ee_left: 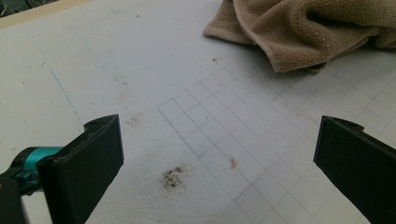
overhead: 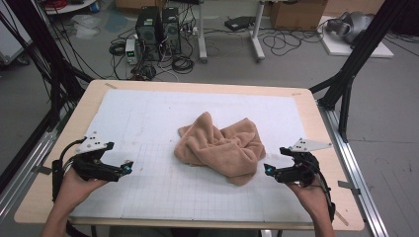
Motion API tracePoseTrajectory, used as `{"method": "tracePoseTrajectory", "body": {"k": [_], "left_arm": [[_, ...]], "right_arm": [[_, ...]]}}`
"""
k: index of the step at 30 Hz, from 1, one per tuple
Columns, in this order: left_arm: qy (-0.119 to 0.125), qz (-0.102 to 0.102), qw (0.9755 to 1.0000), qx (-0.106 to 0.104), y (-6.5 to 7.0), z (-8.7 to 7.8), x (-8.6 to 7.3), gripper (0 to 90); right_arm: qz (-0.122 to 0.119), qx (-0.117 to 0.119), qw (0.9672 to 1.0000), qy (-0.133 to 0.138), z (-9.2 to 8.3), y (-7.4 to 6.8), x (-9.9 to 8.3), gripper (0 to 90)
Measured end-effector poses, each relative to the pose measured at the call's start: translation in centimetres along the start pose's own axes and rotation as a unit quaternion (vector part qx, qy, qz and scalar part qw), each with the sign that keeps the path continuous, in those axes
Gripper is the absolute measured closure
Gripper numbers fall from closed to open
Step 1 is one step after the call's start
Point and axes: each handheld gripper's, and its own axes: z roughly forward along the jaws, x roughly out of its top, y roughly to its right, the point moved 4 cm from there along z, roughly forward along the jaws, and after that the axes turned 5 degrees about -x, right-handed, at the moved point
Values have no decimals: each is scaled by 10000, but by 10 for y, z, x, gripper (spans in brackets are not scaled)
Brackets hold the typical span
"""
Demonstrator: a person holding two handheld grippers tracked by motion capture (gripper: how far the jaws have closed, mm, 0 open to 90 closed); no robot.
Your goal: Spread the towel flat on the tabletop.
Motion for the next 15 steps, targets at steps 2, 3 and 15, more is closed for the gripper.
{"method": "tracePoseTrajectory", "body": {"k": [2,3,15], "left_arm": [[34,-35,10000,0,-1,1,1,19],[34,-35,10000,0,-1,1,1,19],[28,-27,10000,-16,1,1,1,20]], "right_arm": [[18,10,10000,21,0,0,0,100],[18,12,10000,15,0,-1,0,100],[2,57,10000,52,1,-1,-5,100]]}}
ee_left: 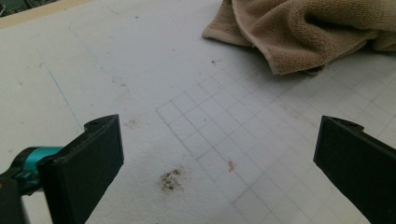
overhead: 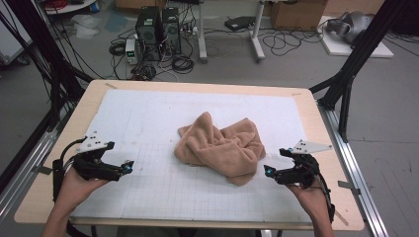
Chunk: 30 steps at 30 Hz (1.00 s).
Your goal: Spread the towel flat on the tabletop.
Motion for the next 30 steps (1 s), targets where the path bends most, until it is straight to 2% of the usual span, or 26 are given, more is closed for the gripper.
{"method": "tracePoseTrajectory", "body": {"k": [10,16,26,30], "left_arm": [[22,49,10000,-79,5,1,3,27],[37,55,9999,-115,7,2,4,27],[33,78,9997,-213,13,10,8,27],[4,150,9995,-263,17,17,12,27]], "right_arm": [[-42,-6,10000,23,-4,-3,0,100],[-74,5,9999,82,-3,-6,7,100],[-339,281,9990,78,22,-20,35,101],[-487,455,9978,-34,42,-32,48,102]]}}
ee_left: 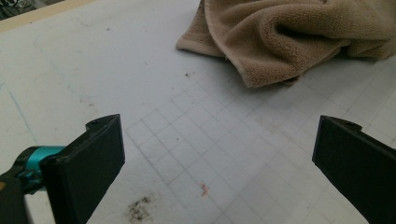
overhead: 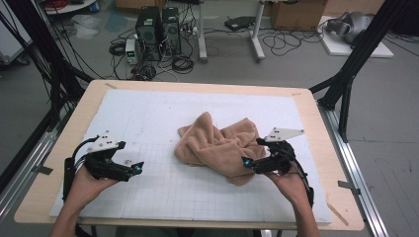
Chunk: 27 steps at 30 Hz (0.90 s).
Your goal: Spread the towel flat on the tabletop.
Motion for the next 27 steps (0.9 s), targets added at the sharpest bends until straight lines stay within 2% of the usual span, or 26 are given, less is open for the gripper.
{"method": "tracePoseTrajectory", "body": {"k": [1,2,3,5,7,8,11,13,14,15,16,17,18,21,23,25,26,27], "left_arm": [[8,9,10000,-8,1,2,2,27],[7,38,10000,-32,2,3,4,28],[21,51,10000,-47,3,4,5,28],[74,46,9999,-89,7,9,9,130],[83,-24,10000,-30,7,12,10,191],[64,-42,10000,-32,7,14,11,206],[48,2,9999,-150,10,26,14,241],[45,63,9997,-223,12,30,15,268],[40,131,9995,-301,14,34,16,268],[29,175,9991,-386,16,38,17,284],[-4,270,9984,-502,19,46,20,299],[-4,270,9984,-502,19,46,20,330],[-60,336,9977,-580,22,53,22,364],[-196,476,9963,-682,27,67,27,394],[-241,556,9950,-792,31,78,30,445],[-335,609,9932,-932,35,89,31,456],[-466,637,9911,-1076,38,100,31,478],[-466,637,9911,-1076,38,100,31,485]], "right_arm": [[0,0,10000,0,0,0,0,102],[-96,52,9999,-73,10,-3,4,145],[-107,102,9998,-104,13,-4,4,170],[-167,204,9993,-278,22,-6,3,230],[-185,221,9989,-378,25,-7,2,235],[-204,254,9981,-523,32,-8,-1,313],[-190,328,9969,-690,39,-9,-6,428],[-121,422,9965,-707,43,-9,-8,513],[-121,422,9965,-707,43,-9,-8,513],[-68,484,9962,-718,44,-8,-9,601],[-60,542,9959,-720,44,-8,-10,631],[-60,542,9959,-720,44,-8,-10,631],[-80,581,9956,-726,43,-9,-10,713],[-139,615,9955,-711,42,-9,-9,752],[-202,632,9955,-675,40,-10,-7,770],[-222,636,9956,-656,40,-10,-7,771],[-189,658,9956,-643,39,-9,-7,771],[-195,652,9957,-623,39,-8,-6,770]]}}
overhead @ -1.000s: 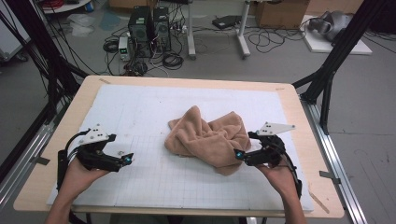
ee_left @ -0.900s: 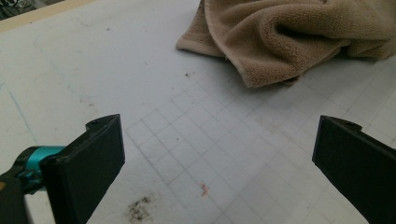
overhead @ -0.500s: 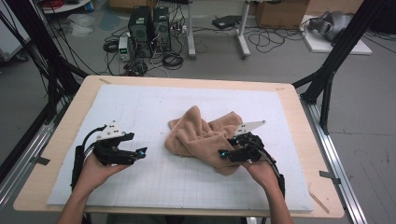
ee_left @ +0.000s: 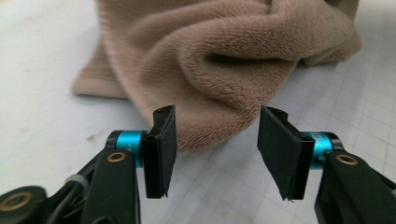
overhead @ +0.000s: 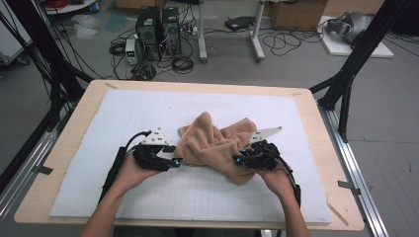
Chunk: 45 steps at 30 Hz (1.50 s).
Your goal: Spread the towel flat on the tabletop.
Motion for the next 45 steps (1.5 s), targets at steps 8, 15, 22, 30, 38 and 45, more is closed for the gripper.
{"method": "tracePoseTrajectory", "body": {"k": [8,15,22,30,38,45], "left_arm": [[-190,-282,9992,-230,-7,33,-3,502],[-321,-146,9990,-275,-7,45,-5,786],[-334,-43,9993,-177,-5,39,-2,839],[-54,77,9999,-41,0,8,1,844],[298,117,9995,81,9,-40,-9,846],[510,196,9983,201,24,-78,-24,846]], "right_arm": [[-22,16,10000,-68,0,1,3,762],[-19,47,9999,-120,1,3,4,762],[24,209,9998,-60,0,5,4,775],[-33,429,9989,194,-10,-1,13,780],[-298,708,9963,375,-17,-21,35,781],[-478,1146,9911,485,-17,-44,49,781]]}}
